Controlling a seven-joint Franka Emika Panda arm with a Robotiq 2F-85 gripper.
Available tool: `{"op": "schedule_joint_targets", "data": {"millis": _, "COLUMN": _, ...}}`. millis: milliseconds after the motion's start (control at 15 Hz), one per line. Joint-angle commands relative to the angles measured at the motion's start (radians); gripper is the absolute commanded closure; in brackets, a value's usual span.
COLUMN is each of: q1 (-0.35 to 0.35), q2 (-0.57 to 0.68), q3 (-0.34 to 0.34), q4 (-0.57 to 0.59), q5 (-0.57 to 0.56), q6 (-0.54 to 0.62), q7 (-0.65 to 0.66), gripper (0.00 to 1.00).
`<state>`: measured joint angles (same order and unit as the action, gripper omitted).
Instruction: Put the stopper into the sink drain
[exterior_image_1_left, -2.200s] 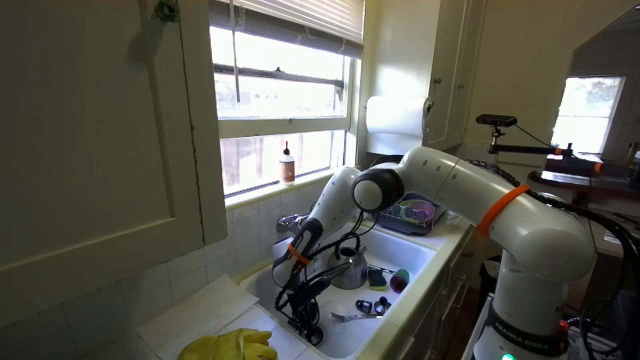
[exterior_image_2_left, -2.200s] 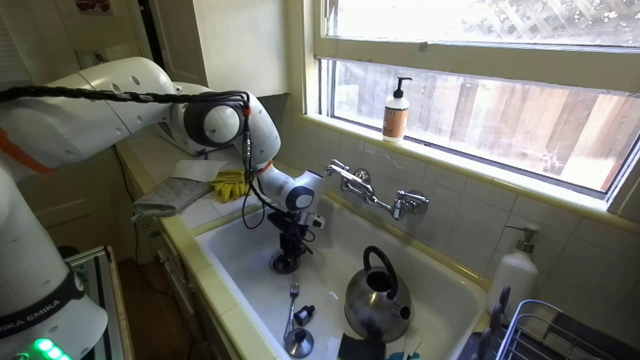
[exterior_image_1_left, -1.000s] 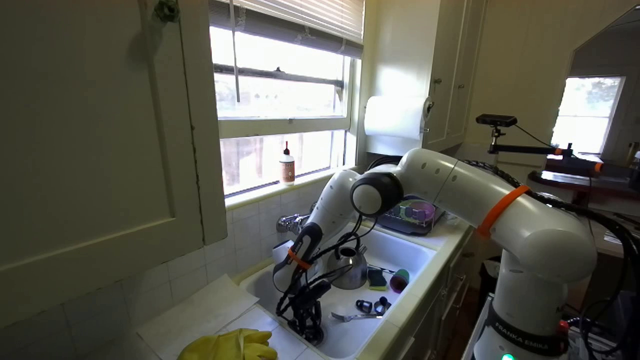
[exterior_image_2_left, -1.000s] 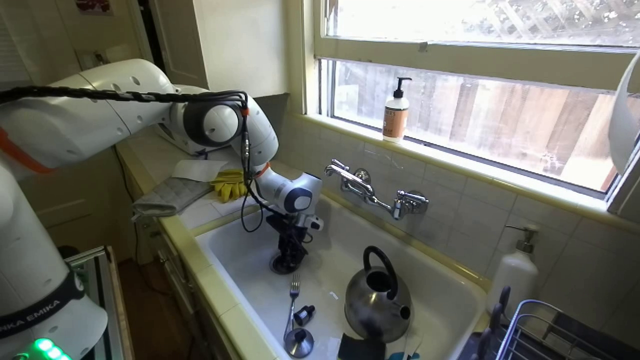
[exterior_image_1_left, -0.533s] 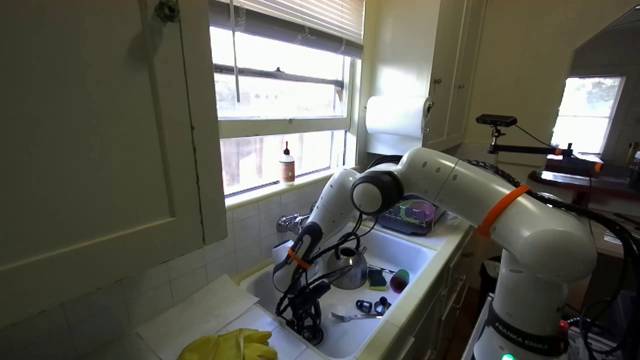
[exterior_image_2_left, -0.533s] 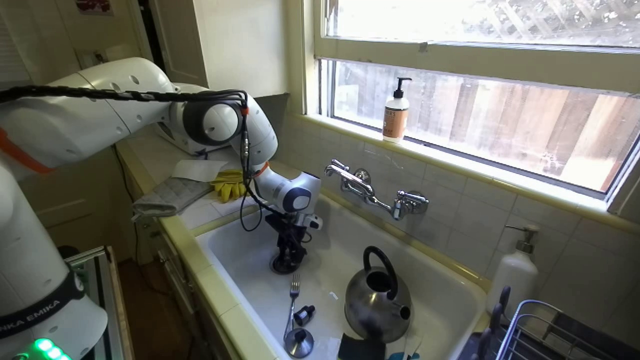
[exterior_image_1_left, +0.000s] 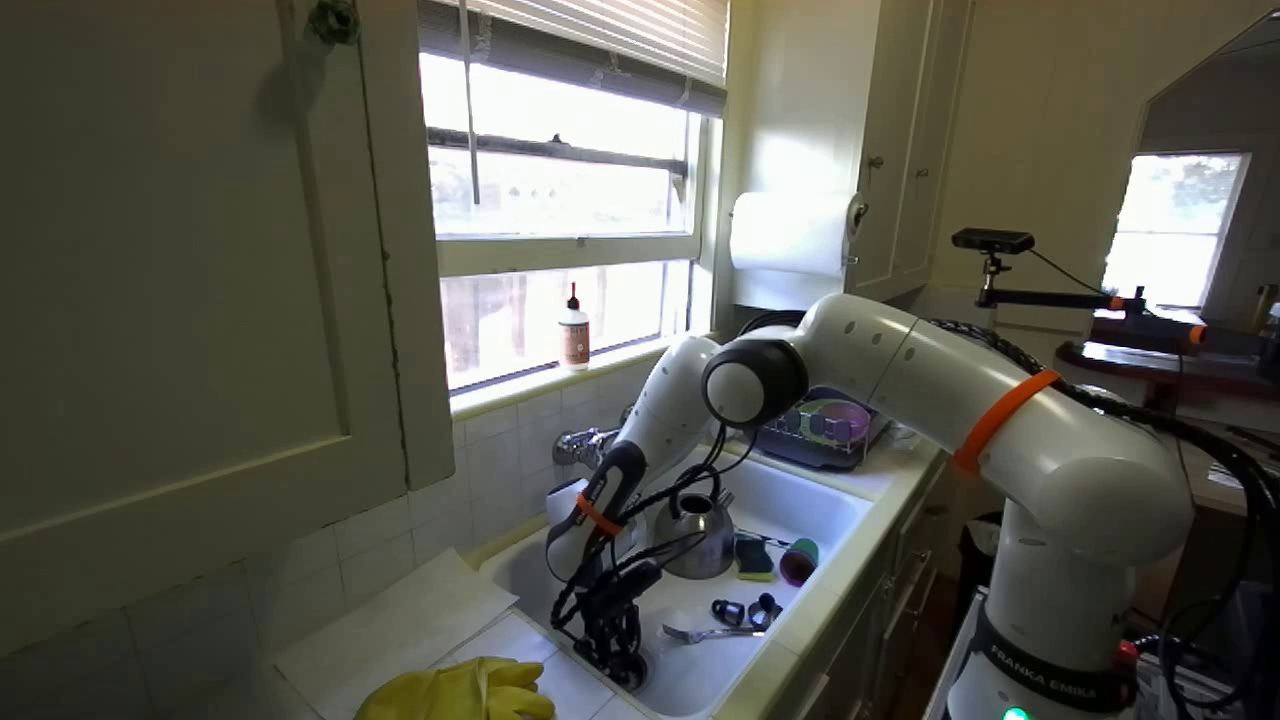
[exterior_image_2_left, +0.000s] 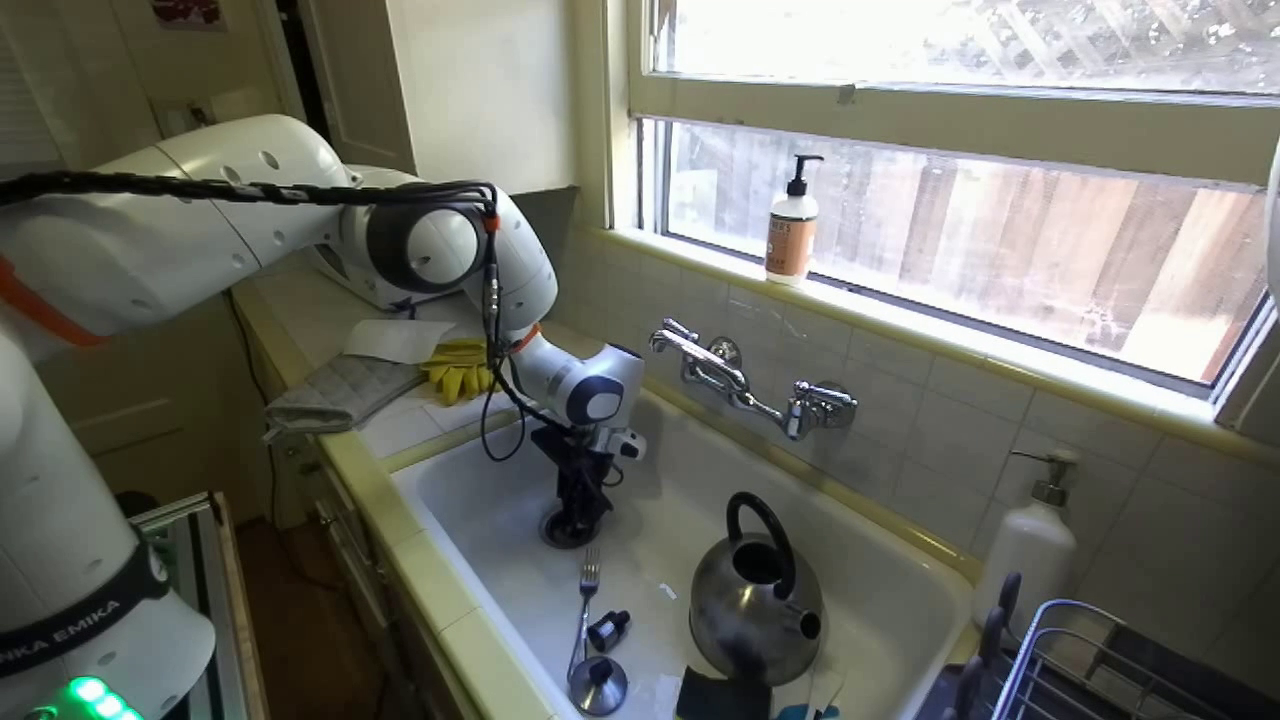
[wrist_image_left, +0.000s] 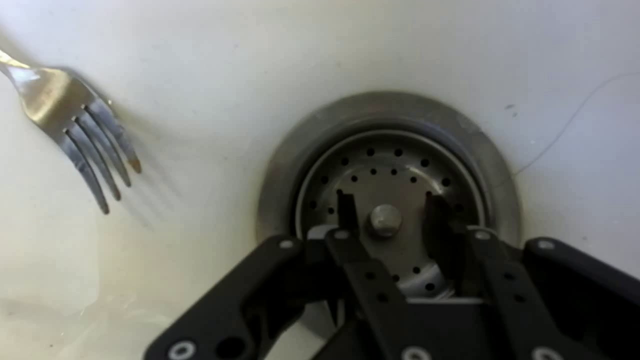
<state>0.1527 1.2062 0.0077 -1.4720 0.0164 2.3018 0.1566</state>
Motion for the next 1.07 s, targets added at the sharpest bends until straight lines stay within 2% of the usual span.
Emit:
{"op": "schedule_joint_targets", "data": {"millis": 0, "q1": -0.015, "q2": -0.021, "q3": 0.014, "q4": -0.033, "q5": 0.014, "q6": 0.026, "q7": 0.001, "gripper": 0.47}}
{"op": "schedule_joint_targets", "data": {"millis": 67, "q1": -0.016, "q2": -0.024, "q3": 0.014, "q4": -0.035, "q5": 0.014, "q6": 0.028, "q7": 0.001, "gripper": 0.43}}
{"op": "schedule_joint_targets", "data": {"millis": 267, "q1": -0.018, "q2": -0.032, "q3": 0.017, "q4": -0.038, "q5": 0.014, "q6": 0.029, "q7": 0.000, "gripper": 0.43}}
{"op": "schedule_joint_targets", "data": {"millis": 467, "q1": -0.021, "q2": -0.041, "q3": 0.021, "q4": -0.043, "q5": 0.015, "q6": 0.028, "q7": -0.002, "gripper": 0.52}}
{"op": "schedule_joint_targets", "data": {"millis": 667, "q1": -0.026, "q2": -0.051, "q3": 0.027, "q4": -0.050, "q5": 0.018, "q6": 0.027, "q7": -0.005, "gripper": 0.56}}
{"op": "schedule_joint_targets", "data": {"millis": 733, "q1": -0.026, "q2": -0.054, "q3": 0.028, "q4": -0.052, "q5": 0.018, "q6": 0.028, "q7": -0.005, "gripper": 0.61}}
{"op": "schedule_joint_targets", "data": {"millis": 933, "q1": -0.032, "q2": -0.076, "q3": 0.036, "q4": -0.075, "q5": 0.021, "q6": 0.035, "q7": -0.011, "gripper": 0.59}}
{"op": "schedule_joint_targets", "data": {"millis": 1000, "q1": -0.033, "q2": -0.089, "q3": 0.038, "q4": -0.090, "q5": 0.022, "q6": 0.041, "q7": -0.012, "gripper": 0.52}}
